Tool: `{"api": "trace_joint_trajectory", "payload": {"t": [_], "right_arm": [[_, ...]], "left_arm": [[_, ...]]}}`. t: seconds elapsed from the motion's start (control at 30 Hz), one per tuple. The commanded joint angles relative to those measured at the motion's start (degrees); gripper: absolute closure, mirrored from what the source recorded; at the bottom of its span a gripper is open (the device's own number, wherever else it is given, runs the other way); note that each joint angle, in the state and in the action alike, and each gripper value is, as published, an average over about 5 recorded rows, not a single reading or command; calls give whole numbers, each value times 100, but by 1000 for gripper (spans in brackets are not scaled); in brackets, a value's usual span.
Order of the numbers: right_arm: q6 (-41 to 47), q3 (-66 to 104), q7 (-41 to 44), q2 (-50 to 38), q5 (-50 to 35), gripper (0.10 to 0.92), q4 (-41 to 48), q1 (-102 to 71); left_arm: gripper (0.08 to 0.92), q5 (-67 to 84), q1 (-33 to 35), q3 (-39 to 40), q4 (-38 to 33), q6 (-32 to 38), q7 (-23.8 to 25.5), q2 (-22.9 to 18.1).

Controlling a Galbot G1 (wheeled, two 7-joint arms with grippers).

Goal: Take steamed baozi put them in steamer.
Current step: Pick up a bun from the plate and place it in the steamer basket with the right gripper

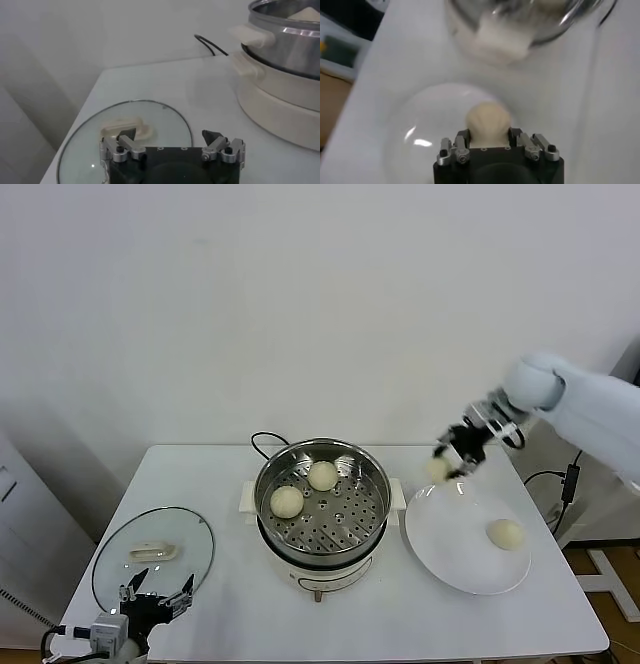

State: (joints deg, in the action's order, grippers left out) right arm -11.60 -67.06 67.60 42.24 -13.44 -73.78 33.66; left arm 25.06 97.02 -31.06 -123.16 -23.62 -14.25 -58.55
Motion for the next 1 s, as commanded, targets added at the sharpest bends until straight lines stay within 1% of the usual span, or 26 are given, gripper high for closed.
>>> {"api": "trace_joint_trajectory", "payload": {"t": [0.03, 0.33, 0.57, 0.73, 1.0], "right_arm": [[-1195, 142, -68, 1112, -151, 535, -147, 604], [-2019, -274, -249, 1513, 353, 533, -999, 401], [-2452, -461, -242, 1609, 898, 534, -1416, 148], [-2689, -554, -240, 1673, 1205, 533, -1566, 10], [-3169, -465, -186, 1799, 1915, 533, -1553, -296]], "left_arm": [[177, 1, 22, -3, -17, 9, 4, 2], [177, -10, 68, -4, -42, 21, 5, 7], [177, -15, 86, -2, -92, 14, 5, 15], [177, -17, 114, -8, -106, 21, 7, 16], [177, -18, 148, -17, -112, 32, 12, 5]]}}
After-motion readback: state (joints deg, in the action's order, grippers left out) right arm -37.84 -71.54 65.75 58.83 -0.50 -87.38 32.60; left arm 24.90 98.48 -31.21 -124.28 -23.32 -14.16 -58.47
